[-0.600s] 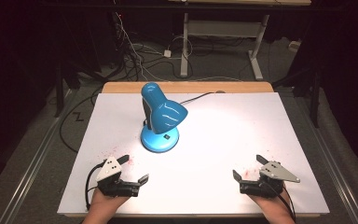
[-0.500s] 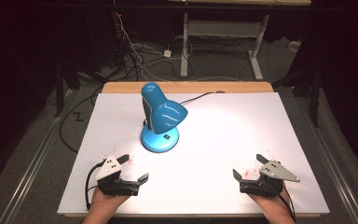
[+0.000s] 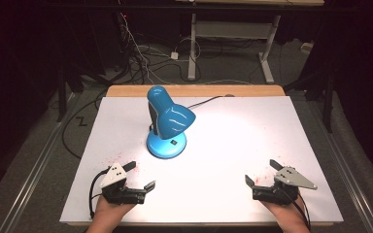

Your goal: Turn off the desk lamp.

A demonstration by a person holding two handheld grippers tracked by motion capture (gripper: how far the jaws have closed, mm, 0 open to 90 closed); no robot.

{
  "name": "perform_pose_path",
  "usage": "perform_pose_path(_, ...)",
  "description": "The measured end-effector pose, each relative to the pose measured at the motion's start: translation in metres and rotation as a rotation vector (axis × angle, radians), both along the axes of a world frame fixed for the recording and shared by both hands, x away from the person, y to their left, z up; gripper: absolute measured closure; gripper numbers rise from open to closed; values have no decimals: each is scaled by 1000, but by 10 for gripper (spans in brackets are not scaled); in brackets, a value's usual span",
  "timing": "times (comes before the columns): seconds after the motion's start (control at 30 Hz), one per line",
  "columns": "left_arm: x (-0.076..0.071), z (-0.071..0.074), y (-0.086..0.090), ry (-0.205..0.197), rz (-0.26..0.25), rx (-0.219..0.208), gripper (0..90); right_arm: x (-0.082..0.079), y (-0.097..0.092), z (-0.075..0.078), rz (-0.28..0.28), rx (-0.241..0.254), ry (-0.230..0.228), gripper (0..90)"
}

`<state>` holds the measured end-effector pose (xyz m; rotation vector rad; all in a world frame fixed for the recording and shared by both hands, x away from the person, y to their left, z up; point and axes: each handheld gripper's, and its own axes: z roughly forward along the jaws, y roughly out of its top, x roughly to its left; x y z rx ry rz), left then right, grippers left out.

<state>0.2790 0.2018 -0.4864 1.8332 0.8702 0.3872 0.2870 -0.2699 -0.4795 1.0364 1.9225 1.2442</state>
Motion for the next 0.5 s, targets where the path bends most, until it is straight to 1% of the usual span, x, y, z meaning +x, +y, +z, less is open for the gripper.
perform_pose_path(0.17,1,-1,1,9,2,-4,33,-1,-1,1,2,13,0,3)
perform_pose_path(0.33,2,-1,1,14,-2,1,70,1,-1,0,7,1,1,3)
perform_pose_path(0.37,2,-1,2,20,-4,7,81,1,-1,-1,4,1,6,3)
perform_pose_path(0.47,2,0,2,23,-6,6,121,1,-1,-1,4,2,10,3)
perform_pose_path(0.5,2,0,2,24,-7,5,135,2,-2,-2,3,-6,11,3)
